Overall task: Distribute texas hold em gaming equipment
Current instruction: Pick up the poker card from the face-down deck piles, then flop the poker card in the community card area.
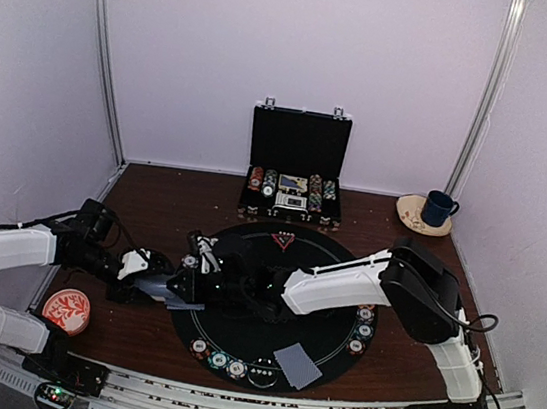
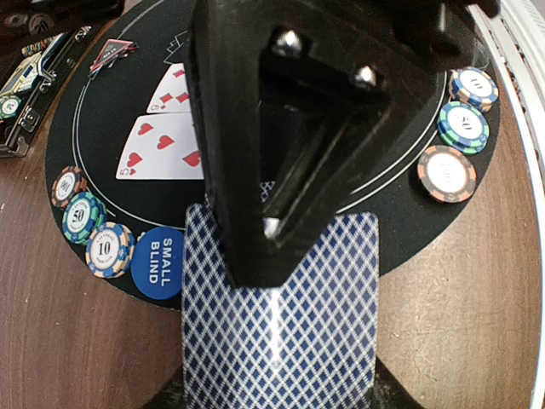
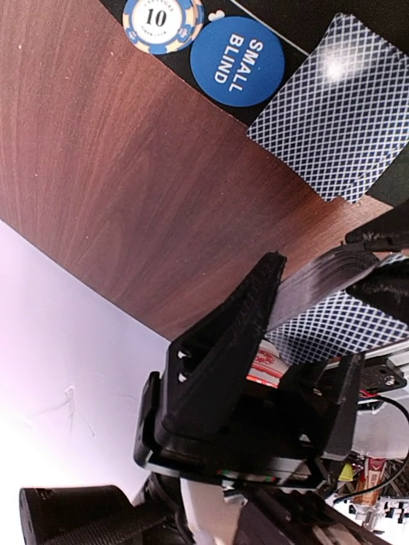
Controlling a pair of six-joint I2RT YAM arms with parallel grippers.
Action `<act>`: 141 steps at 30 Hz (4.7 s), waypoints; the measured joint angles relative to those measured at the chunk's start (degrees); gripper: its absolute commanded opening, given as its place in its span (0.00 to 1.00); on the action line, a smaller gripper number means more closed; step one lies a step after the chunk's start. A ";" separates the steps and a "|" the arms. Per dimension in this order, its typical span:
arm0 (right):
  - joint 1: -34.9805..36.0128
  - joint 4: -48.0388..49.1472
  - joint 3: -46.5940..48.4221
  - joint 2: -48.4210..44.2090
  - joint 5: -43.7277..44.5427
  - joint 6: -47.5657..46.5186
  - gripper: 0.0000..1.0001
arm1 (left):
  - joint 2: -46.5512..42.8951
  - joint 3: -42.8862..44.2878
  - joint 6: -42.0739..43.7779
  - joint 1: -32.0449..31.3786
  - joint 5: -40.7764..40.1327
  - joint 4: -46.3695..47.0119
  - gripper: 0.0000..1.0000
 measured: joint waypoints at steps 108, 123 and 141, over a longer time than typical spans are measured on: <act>1.20 -23.28 -24.96 -17.64 46.53 -53.83 0.00 | 0.22 0.00 -0.04 0.00 0.63 0.24 0.11; 2.56 -19.06 -26.14 -17.55 48.02 -58.90 0.00 | 0.24 0.00 -0.04 0.00 0.55 0.24 0.13; 2.67 -16.52 -25.92 -14.25 51.43 -62.95 0.00 | 0.24 0.00 -0.04 0.00 0.55 0.24 0.14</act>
